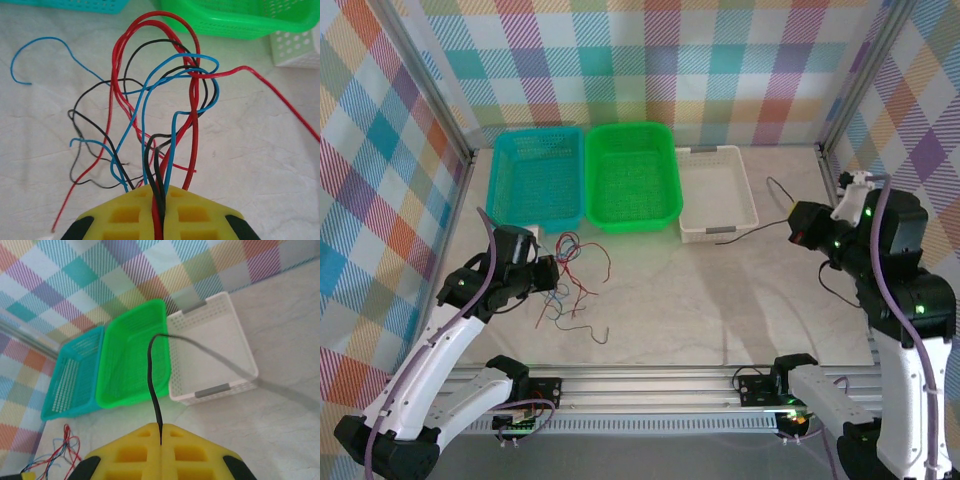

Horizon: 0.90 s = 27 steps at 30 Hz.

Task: Untangle the cables
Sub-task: Place the cable in the container.

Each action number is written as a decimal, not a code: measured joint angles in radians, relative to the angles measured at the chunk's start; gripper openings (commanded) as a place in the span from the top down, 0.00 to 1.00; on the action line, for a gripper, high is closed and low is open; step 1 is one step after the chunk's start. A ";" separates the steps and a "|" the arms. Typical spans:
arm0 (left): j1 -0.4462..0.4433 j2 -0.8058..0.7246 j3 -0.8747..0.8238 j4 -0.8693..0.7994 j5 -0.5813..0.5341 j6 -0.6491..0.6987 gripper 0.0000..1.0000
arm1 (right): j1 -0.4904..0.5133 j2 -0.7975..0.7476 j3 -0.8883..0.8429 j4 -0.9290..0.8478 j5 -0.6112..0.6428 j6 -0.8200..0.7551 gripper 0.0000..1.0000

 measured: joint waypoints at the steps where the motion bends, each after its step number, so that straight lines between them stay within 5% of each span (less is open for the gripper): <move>1: 0.000 0.000 0.000 0.010 0.014 0.000 1.00 | 0.000 0.016 0.008 0.000 -0.021 -0.003 1.00; 12: -0.015 -0.085 -0.033 0.128 0.145 0.023 1.00 | 0.083 0.210 0.089 0.136 -0.306 0.006 1.00; 20: -0.017 -0.119 -0.075 0.132 0.156 0.030 1.00 | 0.289 0.419 0.266 0.183 -0.321 -0.014 1.00; 27: -0.021 -0.119 -0.076 0.133 0.155 0.031 1.00 | 0.328 0.623 0.489 0.186 -0.320 -0.030 1.00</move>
